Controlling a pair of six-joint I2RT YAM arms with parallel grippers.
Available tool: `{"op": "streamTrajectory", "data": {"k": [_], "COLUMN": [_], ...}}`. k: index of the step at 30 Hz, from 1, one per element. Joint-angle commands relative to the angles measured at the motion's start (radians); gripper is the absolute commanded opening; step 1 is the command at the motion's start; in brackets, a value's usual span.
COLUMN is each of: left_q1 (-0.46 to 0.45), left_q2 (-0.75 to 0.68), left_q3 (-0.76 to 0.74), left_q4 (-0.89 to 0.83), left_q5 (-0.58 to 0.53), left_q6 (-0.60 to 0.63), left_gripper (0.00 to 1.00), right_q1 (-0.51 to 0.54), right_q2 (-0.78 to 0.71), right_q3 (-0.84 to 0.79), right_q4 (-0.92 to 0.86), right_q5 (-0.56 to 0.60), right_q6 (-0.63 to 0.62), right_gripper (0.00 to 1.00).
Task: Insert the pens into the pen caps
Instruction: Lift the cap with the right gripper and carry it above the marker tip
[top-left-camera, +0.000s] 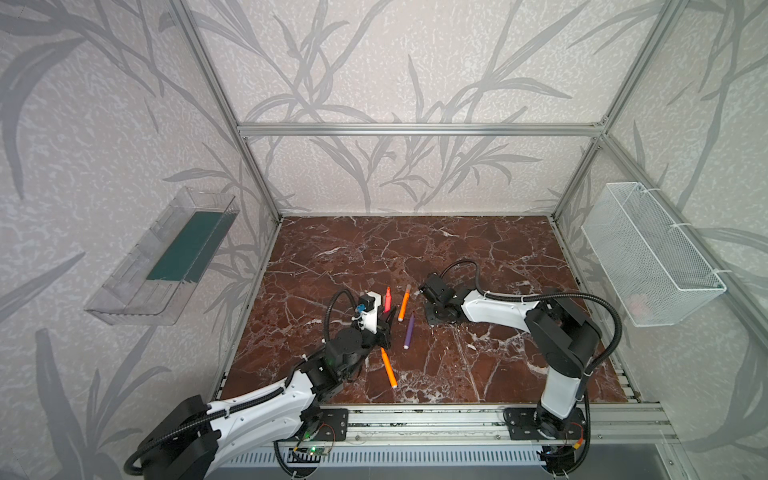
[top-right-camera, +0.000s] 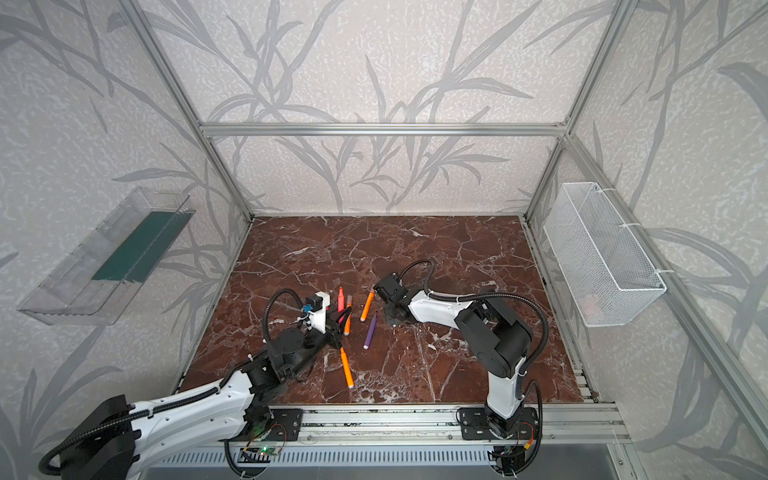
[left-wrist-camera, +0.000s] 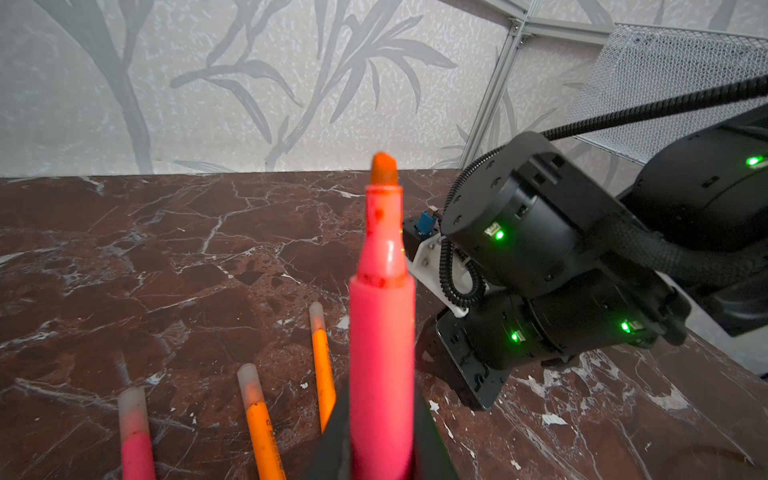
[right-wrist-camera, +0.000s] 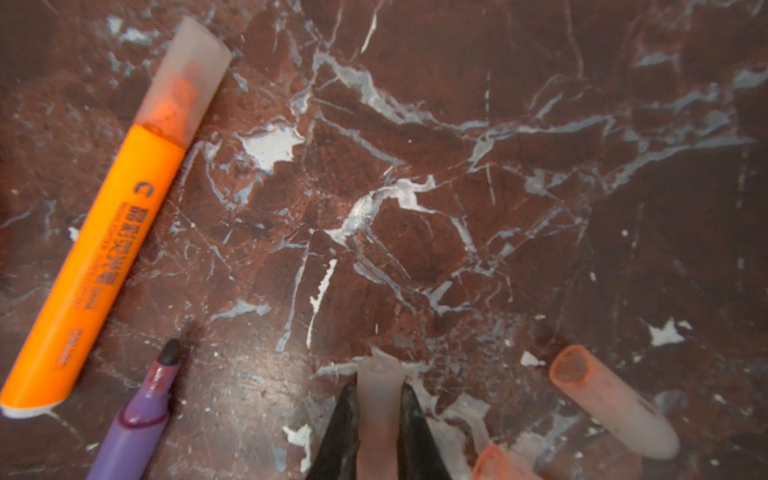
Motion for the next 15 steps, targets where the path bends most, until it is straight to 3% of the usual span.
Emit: {"op": "streamTrajectory", "data": {"k": [1, 9, 15], "left_q1": [0.003, 0.002, 0.001], "left_q2": [0.023, 0.099, 0.156], "left_q3": [0.037, 0.079, 0.1], "left_q4": [-0.001, 0.012, 0.076], "left_q5": [0.09, 0.235, 0.333], "left_q6": [0.021, 0.025, 0.006], "left_gripper": [0.0, 0.0, 0.0], "right_q1": [-0.006, -0.006, -0.004], "right_q2": [-0.159, -0.613, -0.827], "right_q3": [-0.044, -0.236, -0.38], "right_q4": [0.017, 0.198, 0.542], "right_q5": [-0.004, -0.075, -0.226], "right_q6": [0.019, 0.041, 0.034], "right_gripper": [0.07, 0.03, 0.01]}}
